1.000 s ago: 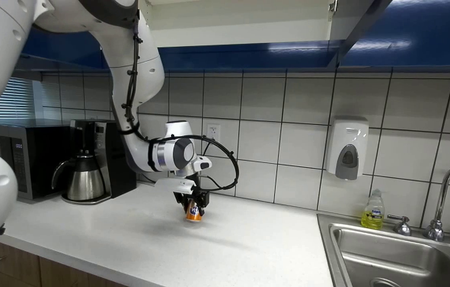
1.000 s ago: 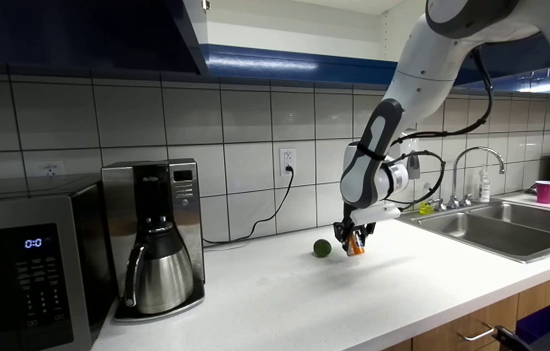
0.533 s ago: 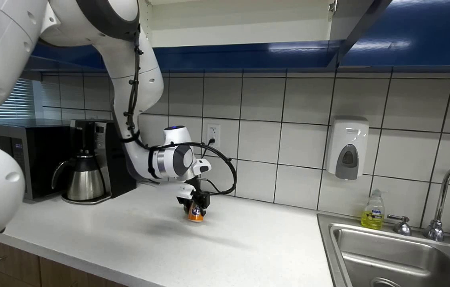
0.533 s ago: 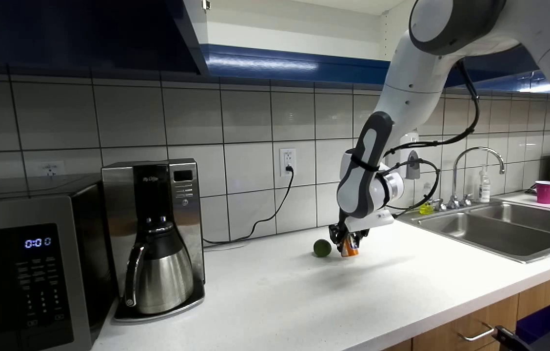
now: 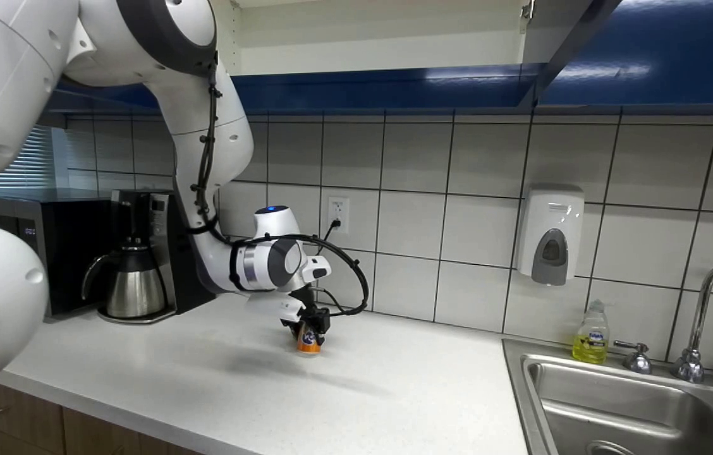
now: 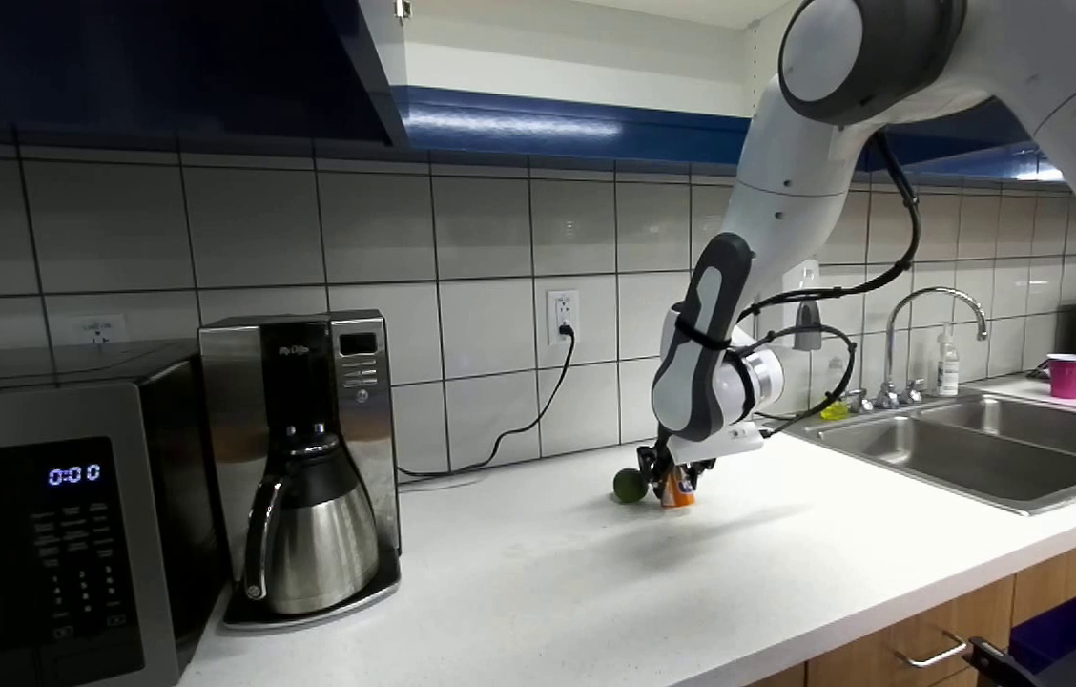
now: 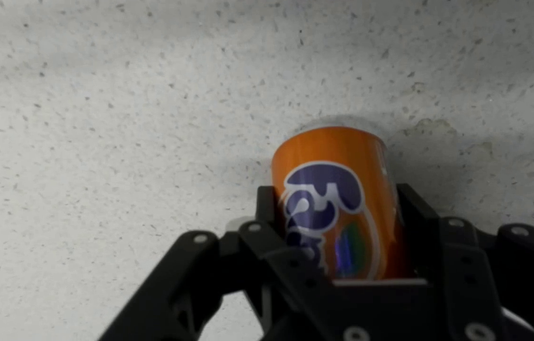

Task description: Put the orange can on the counter.

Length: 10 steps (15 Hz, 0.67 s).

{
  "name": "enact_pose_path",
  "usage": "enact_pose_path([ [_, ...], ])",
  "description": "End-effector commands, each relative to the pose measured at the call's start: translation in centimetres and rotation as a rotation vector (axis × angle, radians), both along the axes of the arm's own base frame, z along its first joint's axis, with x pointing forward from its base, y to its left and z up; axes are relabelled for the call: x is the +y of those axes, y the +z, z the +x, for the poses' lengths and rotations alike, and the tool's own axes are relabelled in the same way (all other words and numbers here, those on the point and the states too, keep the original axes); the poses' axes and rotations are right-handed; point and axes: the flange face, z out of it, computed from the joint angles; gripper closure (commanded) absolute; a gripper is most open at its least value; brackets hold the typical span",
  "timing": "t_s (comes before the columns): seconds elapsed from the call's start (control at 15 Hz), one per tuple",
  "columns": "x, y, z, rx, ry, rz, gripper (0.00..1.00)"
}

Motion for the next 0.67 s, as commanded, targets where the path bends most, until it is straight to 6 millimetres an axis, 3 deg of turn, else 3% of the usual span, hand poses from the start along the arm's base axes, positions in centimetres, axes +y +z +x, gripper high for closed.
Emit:
enact_pose_path([
  [0.0, 0.16, 0.05, -0.06, -0.021, -0.017, 0.000, 0.62],
  [0.2, 0.13, 0.02, -0.25, -0.014, -0.018, -0.006, 0.61],
  [0.27, 0.09, 0.05, -0.29, -0.013, -0.015, -0.011, 0.12],
  [0.47, 0.03, 0.16, -0.59, -0.010, -0.014, -0.015, 0.00],
  [0.6, 0.00, 0.39, -0.77, -0.010, -0.013, -0.013, 0.00],
])
